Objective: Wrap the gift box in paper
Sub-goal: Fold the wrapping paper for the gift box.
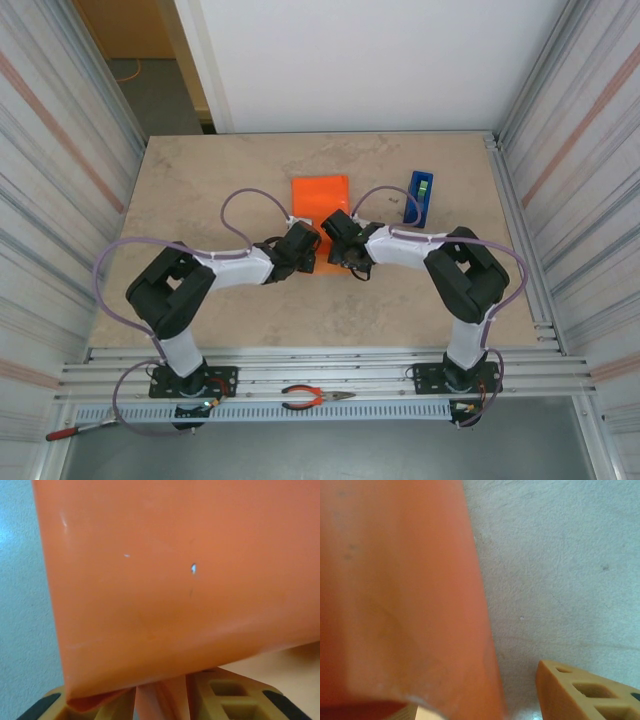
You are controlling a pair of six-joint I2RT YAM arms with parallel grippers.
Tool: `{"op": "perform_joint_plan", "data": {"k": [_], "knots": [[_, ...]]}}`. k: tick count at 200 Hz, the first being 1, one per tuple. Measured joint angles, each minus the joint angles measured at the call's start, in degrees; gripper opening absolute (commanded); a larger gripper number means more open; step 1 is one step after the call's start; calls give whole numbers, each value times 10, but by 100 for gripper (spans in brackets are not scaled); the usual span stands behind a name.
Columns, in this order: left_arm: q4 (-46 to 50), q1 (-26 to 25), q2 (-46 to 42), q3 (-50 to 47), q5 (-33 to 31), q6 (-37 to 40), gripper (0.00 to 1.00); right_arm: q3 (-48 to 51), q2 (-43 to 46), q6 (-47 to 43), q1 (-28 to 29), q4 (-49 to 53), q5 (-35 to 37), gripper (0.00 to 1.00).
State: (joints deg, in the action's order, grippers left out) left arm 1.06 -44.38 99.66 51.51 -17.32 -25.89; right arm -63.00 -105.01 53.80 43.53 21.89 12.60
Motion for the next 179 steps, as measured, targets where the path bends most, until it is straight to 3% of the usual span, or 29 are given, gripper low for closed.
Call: {"op": "perform_joint_plan", "data": {"k": [63,83,117,179], "knots": [[0,0,-22,-23,-4,0,34,7,13,2,-1,4,0,62],[4,0,-49,-42,-7,-1,43,7,13,2,-2,5,0,61],[3,0,-80,-52,-14,0,47,7,13,2,-5,5,-2,61],[2,2,-42,-30,-21,7,48,-2,13,1,-9,11,-2,61]]}}
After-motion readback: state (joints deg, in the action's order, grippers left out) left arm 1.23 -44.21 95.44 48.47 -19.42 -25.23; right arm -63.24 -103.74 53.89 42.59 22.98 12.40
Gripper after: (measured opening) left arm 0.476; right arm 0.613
